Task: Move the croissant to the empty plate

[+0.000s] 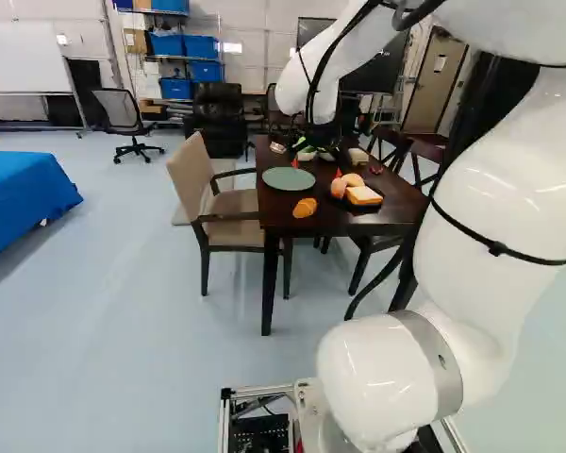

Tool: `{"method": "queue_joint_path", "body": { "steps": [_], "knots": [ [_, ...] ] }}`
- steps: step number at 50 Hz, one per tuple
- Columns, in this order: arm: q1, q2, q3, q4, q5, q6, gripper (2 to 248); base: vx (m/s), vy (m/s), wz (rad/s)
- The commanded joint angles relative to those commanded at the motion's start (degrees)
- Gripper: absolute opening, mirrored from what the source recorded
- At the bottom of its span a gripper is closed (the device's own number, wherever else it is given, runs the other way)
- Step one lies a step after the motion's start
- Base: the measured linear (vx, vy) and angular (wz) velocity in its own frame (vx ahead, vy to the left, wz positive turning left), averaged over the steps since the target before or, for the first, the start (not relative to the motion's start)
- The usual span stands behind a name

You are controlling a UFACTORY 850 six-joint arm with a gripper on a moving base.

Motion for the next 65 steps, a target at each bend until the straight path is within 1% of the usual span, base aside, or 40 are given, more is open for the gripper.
{"method": "queue_joint_path", "body": {
  "steps": [12,22,31,41,49,65],
  "knots": [
    [1.28,-3.07,-3.3,-2.99,-4.62,0.0,247,0.0,0.0,0.0],
    [1.32,-4.81,-5.23,-2.51,-8.83,0.0,247,0.0,0.0,0.0],
    [1.45,-6.1,-6.69,-0.3,-11.52,0.0,247,0.0,0.0,0.0],
    [2.63,-7.83,-8.7,2.04,-13.38,0.0,247,0.0,0.0,0.0],
    [3.32,-9.23,-10.35,5.6,-14.94,0.0,247,0.0,0.0,0.0],
    [2.8,-10.96,-12.45,12.87,-18.23,0.0,247,0.0,0.0,0.0]
  ]
}}
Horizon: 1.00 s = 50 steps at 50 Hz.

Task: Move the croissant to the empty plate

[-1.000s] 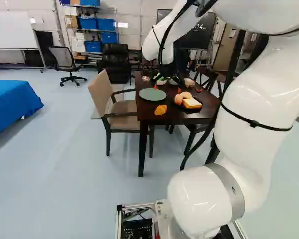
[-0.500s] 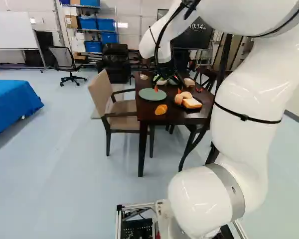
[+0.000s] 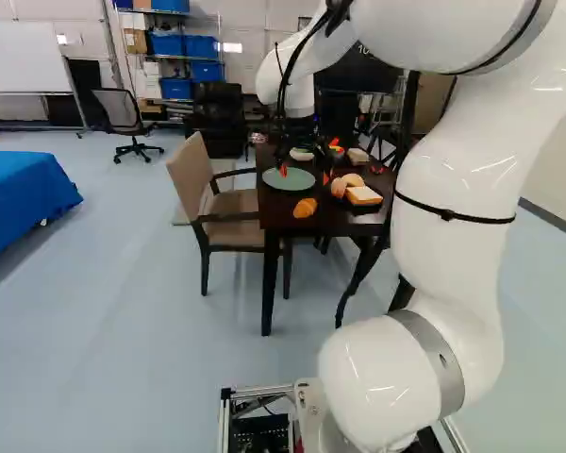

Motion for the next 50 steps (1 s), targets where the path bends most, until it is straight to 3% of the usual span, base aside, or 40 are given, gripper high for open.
{"method": "queue_joint_path", "body": {
  "steps": [32,50],
  "knots": [
    [-3.36,-5.15,-2.81,4.24,-0.87,0.0,247,0.0,0.0,0.0],
    [-3.95,-9.29,-4.55,6.0,1.79,0.0,247,0.0,0.0,0.0]
  ]
}}
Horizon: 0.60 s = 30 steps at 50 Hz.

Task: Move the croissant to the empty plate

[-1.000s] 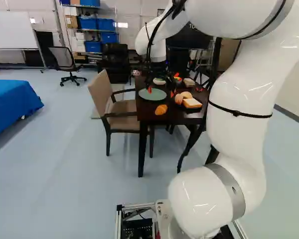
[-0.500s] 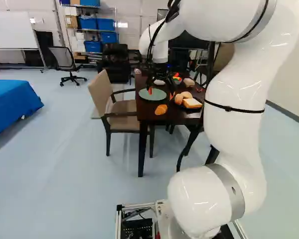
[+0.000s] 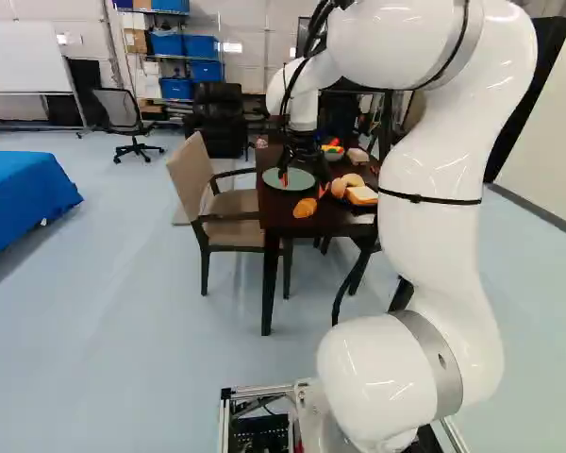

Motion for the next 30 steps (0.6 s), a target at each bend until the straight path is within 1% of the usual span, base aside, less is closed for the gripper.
{"method": "queue_joint_path", "body": {
  "steps": [9,15,23,30],
  "knots": [
    [-0.25,-2.06,-0.95,0.61,0.71,0.0,247,0.0,0.0,0.0],
    [-1.04,-3.13,-1.17,0.61,0.71,0.0,247,0.0,0.0,0.0],
    [-2.5,-3.11,-1.14,0.61,0.71,0.0,247,0.0,0.0,0.0],
    [-2.59,-3.11,-1.14,0.61,0.71,0.0,247,0.0,0.0,0.0]
  ]
}}
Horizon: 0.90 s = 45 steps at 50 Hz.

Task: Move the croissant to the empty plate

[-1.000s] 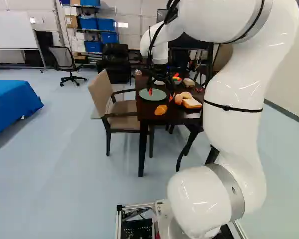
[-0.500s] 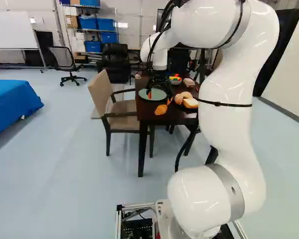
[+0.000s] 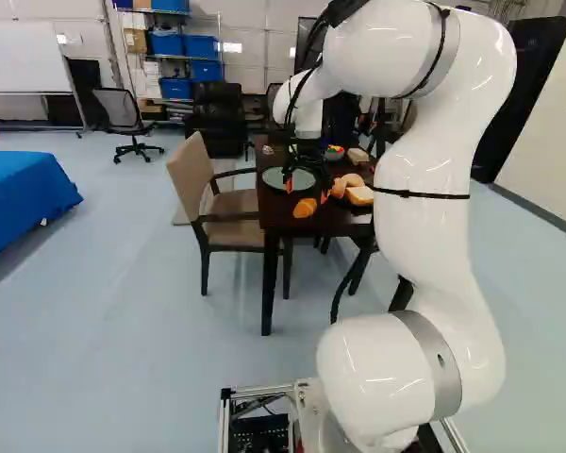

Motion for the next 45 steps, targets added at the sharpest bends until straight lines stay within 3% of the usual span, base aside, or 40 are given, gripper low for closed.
{"method": "queue_joint_path", "body": {
  "steps": [25,45],
  "knots": [
    [-0.5,-1.52,-0.15,0.0,0.74,0.0,247,0.0,0.0,0.0],
    [-2.24,-4.34,0.08,0.0,6.08,0.0,247,0.0,0.0,0.0]
  ]
}}
